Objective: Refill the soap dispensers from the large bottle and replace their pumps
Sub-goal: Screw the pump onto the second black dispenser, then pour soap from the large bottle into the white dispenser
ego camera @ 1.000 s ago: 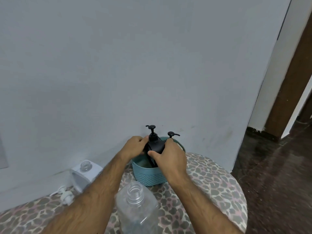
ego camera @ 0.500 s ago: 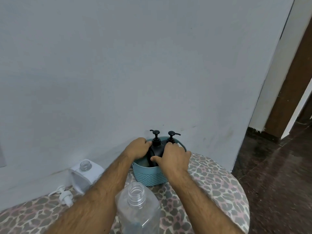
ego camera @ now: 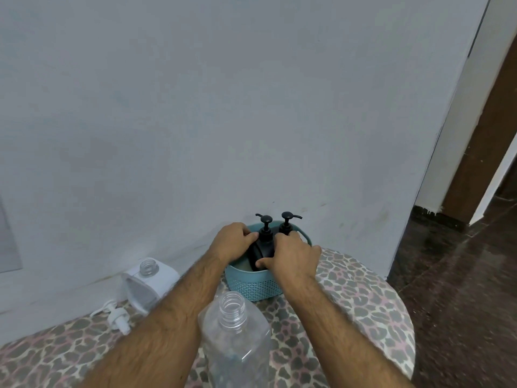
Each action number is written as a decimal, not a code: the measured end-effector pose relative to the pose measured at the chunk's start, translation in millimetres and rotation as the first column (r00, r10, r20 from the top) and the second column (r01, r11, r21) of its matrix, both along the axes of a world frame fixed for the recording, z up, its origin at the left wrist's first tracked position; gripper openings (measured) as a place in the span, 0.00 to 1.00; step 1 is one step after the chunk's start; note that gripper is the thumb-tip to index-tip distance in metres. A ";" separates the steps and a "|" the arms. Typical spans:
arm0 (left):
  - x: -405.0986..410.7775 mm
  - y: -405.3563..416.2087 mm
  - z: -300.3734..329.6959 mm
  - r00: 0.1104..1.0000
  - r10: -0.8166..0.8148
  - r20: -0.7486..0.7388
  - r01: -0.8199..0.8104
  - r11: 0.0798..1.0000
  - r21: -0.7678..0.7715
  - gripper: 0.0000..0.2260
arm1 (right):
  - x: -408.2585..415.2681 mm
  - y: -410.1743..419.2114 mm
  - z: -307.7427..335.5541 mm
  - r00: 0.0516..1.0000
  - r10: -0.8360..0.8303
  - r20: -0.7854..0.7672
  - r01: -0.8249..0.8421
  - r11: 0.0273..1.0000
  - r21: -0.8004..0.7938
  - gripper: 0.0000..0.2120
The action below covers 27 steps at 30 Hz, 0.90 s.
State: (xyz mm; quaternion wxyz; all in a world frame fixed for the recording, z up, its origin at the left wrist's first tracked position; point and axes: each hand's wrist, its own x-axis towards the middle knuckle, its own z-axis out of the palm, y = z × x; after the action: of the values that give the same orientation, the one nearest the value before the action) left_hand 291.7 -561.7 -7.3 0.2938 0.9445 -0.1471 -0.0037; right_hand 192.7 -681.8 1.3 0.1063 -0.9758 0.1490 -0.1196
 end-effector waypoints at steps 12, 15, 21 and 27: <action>-43.1 35.8 23.4 0.988 0.005 0.155 0.052 0.930 -0.363 0.15 | -24.5 6.2 36.1 0.990 0.075 0.121 -0.086 0.992 0.088 0.17; -59.4 52.8 40.3 0.977 0.011 0.215 0.079 0.910 -0.406 0.14 | -33.1 21.6 62.7 0.961 0.144 0.238 -0.195 0.958 0.210 0.13; -84.1 107.4 69.4 0.947 0.095 0.306 0.052 0.898 -0.437 0.14 | -59.8 69.9 123.3 0.864 0.273 0.423 -0.433 0.832 0.347 0.12; -98.5 167.0 76.2 0.939 0.217 0.266 -0.059 0.866 -0.497 0.14 | -84.2 125.0 149.6 0.801 0.364 0.475 -0.565 0.721 0.400 0.11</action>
State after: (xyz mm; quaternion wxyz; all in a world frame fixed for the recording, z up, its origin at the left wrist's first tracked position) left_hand 193.2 -394.7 68.9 0.4920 0.8379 -0.1191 0.2042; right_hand 108.5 -556.8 150.9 0.4203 -0.8741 -0.1011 -0.2214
